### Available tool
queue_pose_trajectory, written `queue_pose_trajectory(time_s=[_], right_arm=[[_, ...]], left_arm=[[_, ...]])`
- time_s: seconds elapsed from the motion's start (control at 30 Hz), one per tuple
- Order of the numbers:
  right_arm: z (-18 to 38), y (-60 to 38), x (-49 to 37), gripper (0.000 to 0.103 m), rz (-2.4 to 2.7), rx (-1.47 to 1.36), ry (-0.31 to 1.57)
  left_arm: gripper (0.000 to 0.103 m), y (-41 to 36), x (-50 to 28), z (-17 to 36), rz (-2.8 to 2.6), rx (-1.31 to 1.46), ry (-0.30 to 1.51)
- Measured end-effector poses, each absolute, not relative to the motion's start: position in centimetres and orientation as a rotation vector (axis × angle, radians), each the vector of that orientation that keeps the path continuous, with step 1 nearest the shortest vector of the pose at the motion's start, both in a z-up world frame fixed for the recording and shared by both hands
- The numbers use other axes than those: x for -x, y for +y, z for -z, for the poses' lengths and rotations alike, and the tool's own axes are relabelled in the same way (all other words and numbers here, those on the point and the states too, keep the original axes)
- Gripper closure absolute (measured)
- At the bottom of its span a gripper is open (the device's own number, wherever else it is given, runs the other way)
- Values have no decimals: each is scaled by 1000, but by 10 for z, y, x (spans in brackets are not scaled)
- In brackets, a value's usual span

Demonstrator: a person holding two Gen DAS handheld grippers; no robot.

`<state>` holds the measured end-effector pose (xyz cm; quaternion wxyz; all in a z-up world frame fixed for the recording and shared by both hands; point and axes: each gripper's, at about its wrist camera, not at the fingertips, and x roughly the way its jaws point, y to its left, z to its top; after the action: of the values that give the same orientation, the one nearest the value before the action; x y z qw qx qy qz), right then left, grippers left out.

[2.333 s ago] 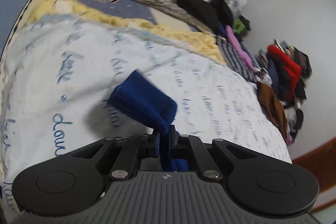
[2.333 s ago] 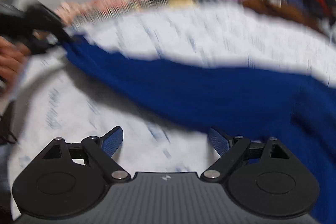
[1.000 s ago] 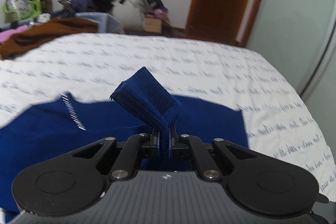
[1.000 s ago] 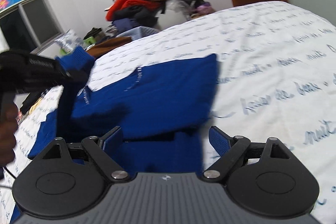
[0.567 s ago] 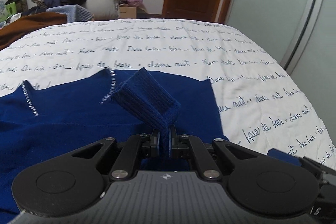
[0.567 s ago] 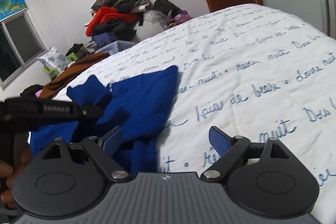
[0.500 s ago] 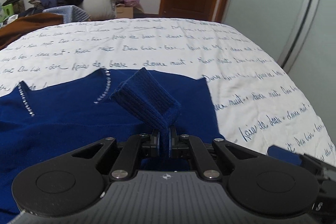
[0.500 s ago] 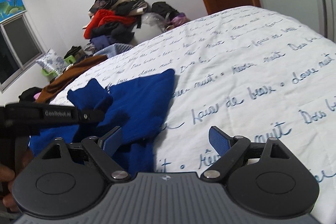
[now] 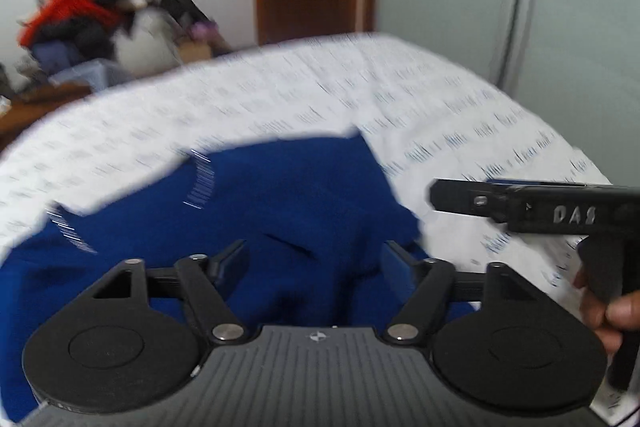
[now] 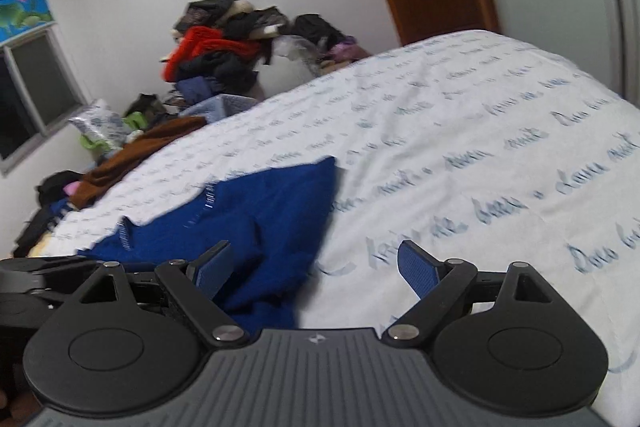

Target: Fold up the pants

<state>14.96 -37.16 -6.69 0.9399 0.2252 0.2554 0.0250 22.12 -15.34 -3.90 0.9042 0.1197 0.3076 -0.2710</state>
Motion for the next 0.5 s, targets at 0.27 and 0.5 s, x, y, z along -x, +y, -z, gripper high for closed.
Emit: queue_pose_trajectory(time_s=[0.27, 0.5], right_arm=[[62, -350, -201, 14, -297, -468, 543], [59, -283, -239, 14, -238, -129, 653]], left_arm=[[22, -46, -269, 27, 205, -278, 639], [22, 36, -323, 34, 13, -157, 788]])
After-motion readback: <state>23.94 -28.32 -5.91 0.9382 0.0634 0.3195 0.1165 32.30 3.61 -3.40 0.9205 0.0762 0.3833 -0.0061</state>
